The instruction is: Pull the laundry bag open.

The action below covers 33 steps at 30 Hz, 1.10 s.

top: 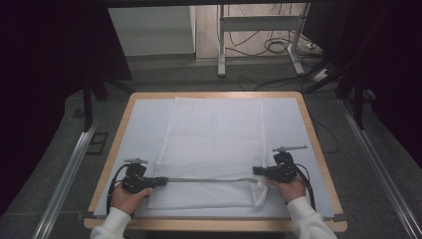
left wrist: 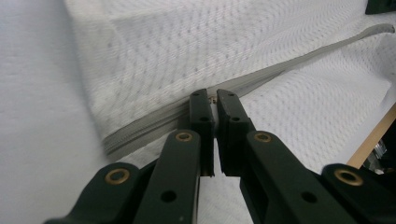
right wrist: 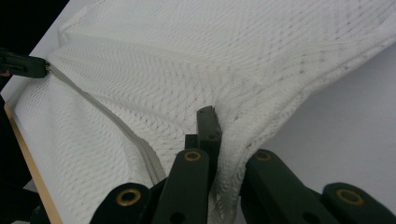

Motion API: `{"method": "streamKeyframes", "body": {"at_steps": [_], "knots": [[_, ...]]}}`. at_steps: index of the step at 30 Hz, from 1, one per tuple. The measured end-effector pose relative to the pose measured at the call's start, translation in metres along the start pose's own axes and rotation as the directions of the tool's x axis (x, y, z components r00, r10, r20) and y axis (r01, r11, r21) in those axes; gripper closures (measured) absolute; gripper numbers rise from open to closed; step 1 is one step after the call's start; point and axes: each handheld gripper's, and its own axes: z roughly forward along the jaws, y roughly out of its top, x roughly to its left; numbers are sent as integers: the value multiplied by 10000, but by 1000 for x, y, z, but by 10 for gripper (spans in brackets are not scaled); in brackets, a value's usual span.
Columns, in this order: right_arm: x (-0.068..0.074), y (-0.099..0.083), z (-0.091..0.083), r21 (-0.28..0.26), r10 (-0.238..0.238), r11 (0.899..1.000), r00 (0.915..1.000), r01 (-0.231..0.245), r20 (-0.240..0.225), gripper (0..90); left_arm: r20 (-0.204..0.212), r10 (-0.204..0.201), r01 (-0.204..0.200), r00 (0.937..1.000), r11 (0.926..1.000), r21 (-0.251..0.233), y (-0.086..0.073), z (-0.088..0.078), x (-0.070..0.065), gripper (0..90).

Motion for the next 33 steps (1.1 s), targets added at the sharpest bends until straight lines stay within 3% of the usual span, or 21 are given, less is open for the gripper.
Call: {"method": "streamKeyframes", "body": {"at_steps": [22, 33], "knots": [[-3, 0, 0, 9, 46, 10000, 10000, -46, 79, 884, -361, -799, 787, 9962, 9963, -336, -16, -27, 36, 863], [-4, -1, 1, 29, 65, 10000, 9999, -65, 140, 883, -521, -504, 494, 9974, 9985, -215, -16, -24, 32, 862]]}}
